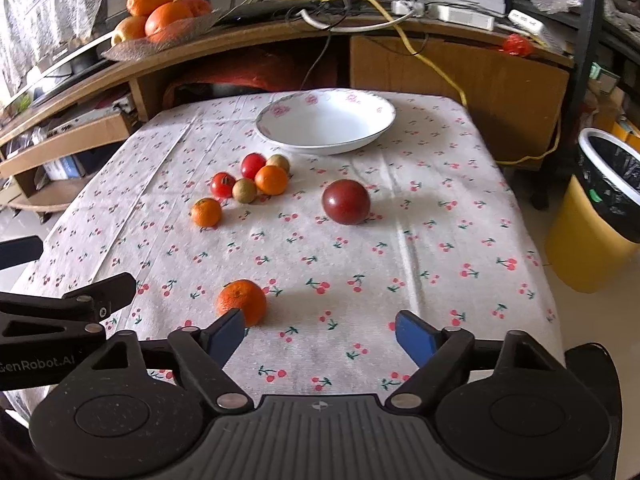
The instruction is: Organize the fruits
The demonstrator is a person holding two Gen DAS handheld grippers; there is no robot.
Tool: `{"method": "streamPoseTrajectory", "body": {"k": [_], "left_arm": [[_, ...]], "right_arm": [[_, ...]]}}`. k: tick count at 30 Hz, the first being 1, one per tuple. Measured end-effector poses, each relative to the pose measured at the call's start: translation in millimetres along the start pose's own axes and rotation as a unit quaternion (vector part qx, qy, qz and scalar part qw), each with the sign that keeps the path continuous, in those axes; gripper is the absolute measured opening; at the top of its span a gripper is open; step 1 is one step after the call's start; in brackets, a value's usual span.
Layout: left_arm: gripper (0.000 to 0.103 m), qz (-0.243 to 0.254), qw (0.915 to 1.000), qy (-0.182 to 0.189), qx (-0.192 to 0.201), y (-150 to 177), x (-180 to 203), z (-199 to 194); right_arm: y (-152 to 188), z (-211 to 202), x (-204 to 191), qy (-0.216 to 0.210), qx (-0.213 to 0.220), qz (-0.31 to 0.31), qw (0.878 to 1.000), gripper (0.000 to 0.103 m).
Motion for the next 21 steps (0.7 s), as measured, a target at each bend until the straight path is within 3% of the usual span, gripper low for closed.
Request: {"method": "streamPoseTrajectory", "body": {"k": [3, 9, 11, 21], "left_arm": [[0.103, 0.001, 1.0, -0.005, -0.007, -0.1, -2.3, 3.6], [0.103, 0.004, 0.9999, -0.009, -0.009, -4.3, -6.7, 9.3], [0.103, 0.003, 0.9999, -0.007, -0.009, -4.0, -8.9, 13.6], [0.103, -0.009, 0.9997, -0.004, -0.022, -4.0, -25.1, 29.4]], "right_arm": [[-2.3, 6.3, -3.4, -0.01, -0.006, -0.01, 1.0, 0.075], [-11.1, 16.7, -8.9, -0.045, -0.012, -0.024, 0.999, 0.063], [-13.2, 21.8, -10.7, -0.062, -0.016, -0.027, 0.998, 0.054], [-19.4, 38.2, -23.6, -0.117, -0.026, -0.056, 0.991, 0.037]]}}
Point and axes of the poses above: each gripper's, at about its wrist camera, not at the fingertips, and z roughly the way its jaws point, x to its right, y to its underside, the point moved 1 cm from there along z, roughly the way its jaws point, and after that the axes turned 7 degrees about -z, right-handed, at the moved point
